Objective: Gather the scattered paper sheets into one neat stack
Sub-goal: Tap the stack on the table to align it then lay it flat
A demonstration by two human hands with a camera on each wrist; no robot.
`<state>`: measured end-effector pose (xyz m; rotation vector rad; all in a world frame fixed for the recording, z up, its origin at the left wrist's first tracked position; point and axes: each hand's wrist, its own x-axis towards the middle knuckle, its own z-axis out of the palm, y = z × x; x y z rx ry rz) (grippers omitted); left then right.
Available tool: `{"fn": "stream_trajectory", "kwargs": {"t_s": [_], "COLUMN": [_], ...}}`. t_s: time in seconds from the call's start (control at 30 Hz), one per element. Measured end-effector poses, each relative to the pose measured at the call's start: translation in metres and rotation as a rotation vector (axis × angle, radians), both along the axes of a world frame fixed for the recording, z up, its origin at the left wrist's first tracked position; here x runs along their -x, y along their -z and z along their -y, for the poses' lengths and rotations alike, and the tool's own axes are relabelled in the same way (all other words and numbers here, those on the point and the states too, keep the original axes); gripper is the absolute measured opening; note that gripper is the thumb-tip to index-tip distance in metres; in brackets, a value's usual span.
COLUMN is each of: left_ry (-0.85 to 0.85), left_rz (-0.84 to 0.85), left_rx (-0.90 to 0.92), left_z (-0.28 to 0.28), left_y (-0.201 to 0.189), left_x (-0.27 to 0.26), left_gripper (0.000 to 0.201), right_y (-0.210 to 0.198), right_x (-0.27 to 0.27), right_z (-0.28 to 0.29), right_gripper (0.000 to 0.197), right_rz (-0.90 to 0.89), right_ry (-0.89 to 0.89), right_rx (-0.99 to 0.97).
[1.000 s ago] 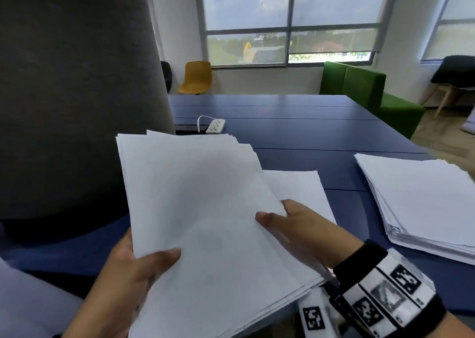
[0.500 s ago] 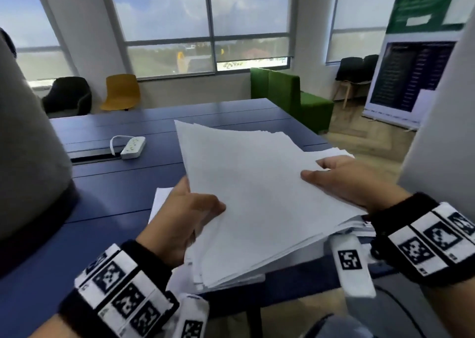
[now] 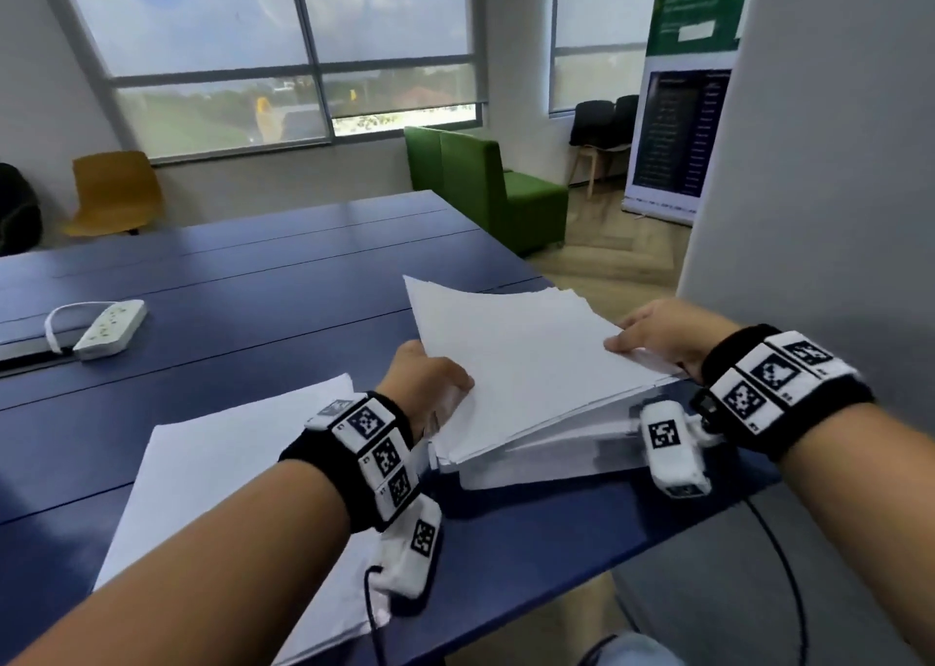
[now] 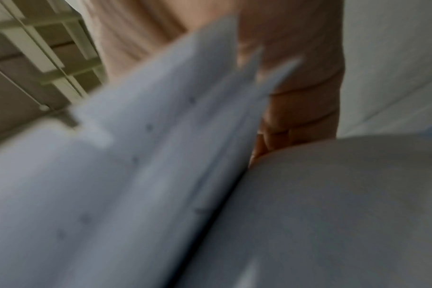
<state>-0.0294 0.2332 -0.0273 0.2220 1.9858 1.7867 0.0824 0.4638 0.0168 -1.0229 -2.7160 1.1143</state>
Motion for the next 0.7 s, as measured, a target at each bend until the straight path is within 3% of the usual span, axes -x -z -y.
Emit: {"fn": "stream_trajectory", "kwargs": {"t_s": [0.07, 0.2, 0.33, 0.47, 0.6, 0.7], "left_ry": [0.062, 0.244, 0.503, 0.529, 0.502, 0.418], "left_rz": [-0.098, -0.320, -0.367, -0.501, -0.472, -0.416], "left_rx": [0.194, 0.609, 0.861, 0.979, 0.908, 0.824], "left_z": [-0.003, 0.001, 0.007, -0.003, 0.007, 0.030], "left_y": [0.005, -0.012, -0.020, -0.012, -0.018, -0.024], "left_x": [0.000, -0.025, -0.063, -0.073, -0.072, -0.066], "left_gripper": [0.043, 0.113, 0.147, 0.137, 0.130, 0.123], "right_y": [0.013, 0.027, 0.030, 0.025, 0.012, 0.002], "right_x": [0.002, -0.004, -0.012, -0.017, -0.021, -0.017], "right_z": [-0.007, -0.013, -0.010, 0.009, 0.034, 0.068], "right_gripper": [0.037, 0.032, 0.039, 0.034, 0.022, 0.040], "right_rz": [0.080, 0.116, 0.095, 0.122, 0.181, 0.129], "right_ry": [0.008, 0.031, 0.062, -0.010, -0.079, -0.104], "right_rx": [-0.013, -0.077, -0.141, -0.283, -0.371, -0.478]}}
